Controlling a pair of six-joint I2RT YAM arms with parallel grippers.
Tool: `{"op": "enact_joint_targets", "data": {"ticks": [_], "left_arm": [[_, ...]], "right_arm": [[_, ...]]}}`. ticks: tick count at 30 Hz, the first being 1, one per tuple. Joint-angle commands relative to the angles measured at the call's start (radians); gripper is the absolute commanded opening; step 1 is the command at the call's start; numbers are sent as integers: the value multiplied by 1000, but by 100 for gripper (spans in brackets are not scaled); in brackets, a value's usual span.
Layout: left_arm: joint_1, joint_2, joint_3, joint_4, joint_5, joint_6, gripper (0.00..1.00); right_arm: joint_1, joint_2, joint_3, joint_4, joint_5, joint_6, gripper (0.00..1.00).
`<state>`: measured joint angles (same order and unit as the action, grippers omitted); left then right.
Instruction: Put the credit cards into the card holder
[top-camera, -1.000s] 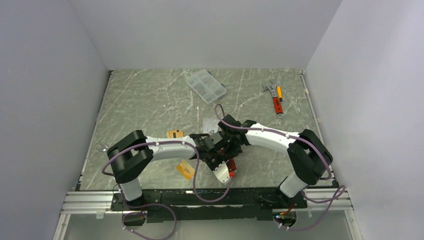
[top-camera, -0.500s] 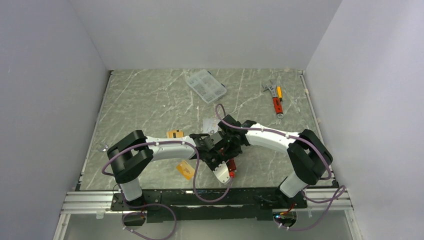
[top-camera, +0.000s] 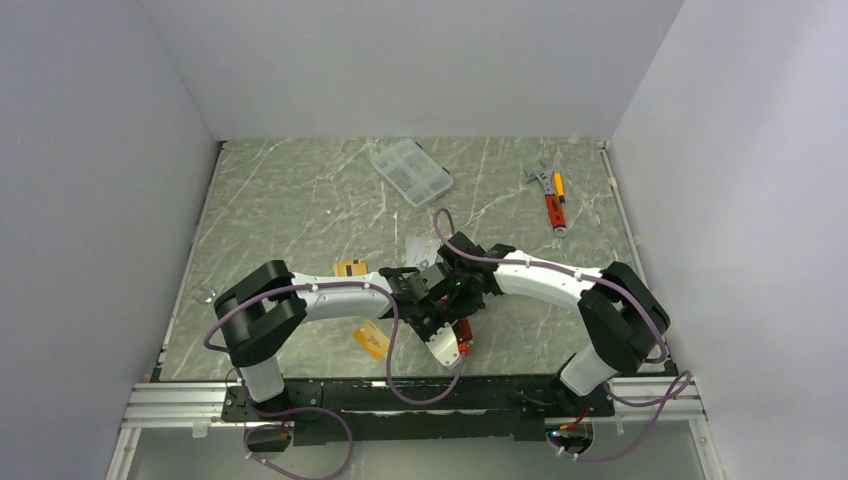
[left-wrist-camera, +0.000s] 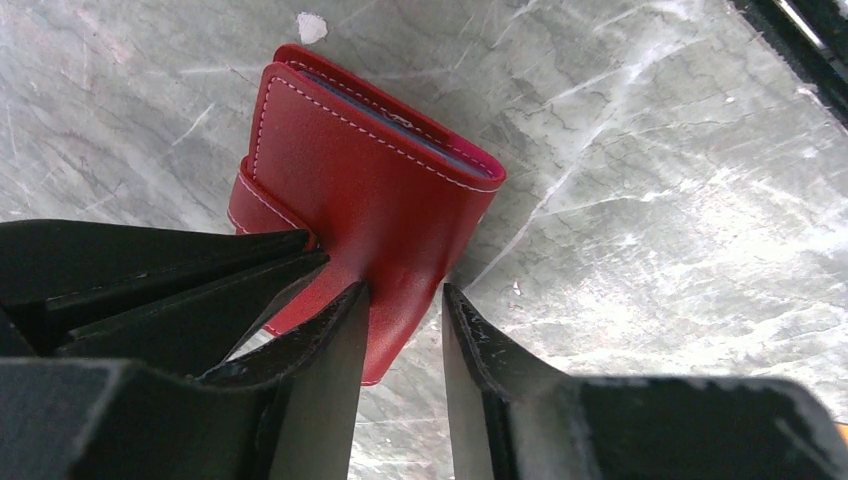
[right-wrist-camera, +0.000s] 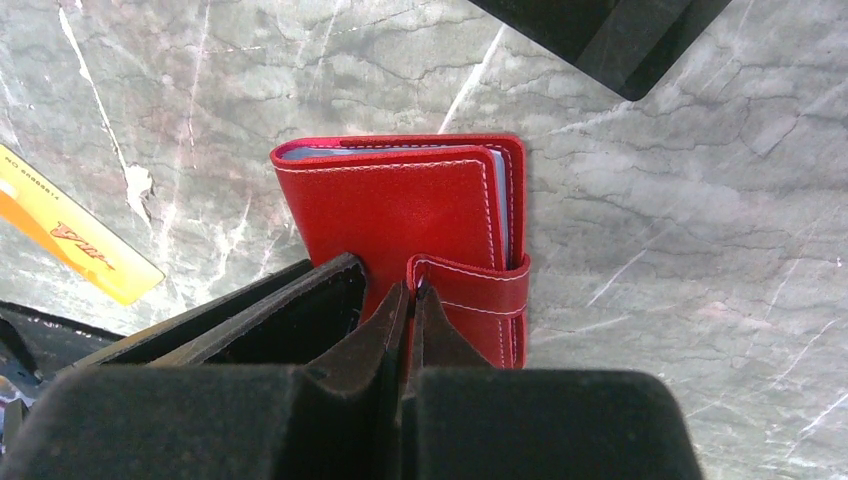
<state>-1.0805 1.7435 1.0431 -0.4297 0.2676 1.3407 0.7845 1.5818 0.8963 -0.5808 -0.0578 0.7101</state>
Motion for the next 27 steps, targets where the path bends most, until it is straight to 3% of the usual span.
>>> {"op": "enact_joint_targets", "data": {"ticks": [1,2,4,5,6,23,27], "left_arm": [[12,-23,18,-15,-31,-23,41],[14,-24,19,-17,-30,-27,42],[16,-33,19,-20,-28,-32,57],[16,-37,19,-21,-28,-35,90],[16,-42,18,-22,-30,-37,98],[32,-174,-90,31,-78,-75,99],[34,-214,-119,63,-93,-99,95]], "right_arm": [[29,89,-95,-19,42,22,0],[29,93,-94,-21,45,22,0],[32,100,-92,-23,46,23,0],[32,103,-91,-26,49,23,0],[33,107,-88,-28,51,22,0],[111,193,-27,-47,56,53,0],[114,207,-37,-43,57,61,0]]}}
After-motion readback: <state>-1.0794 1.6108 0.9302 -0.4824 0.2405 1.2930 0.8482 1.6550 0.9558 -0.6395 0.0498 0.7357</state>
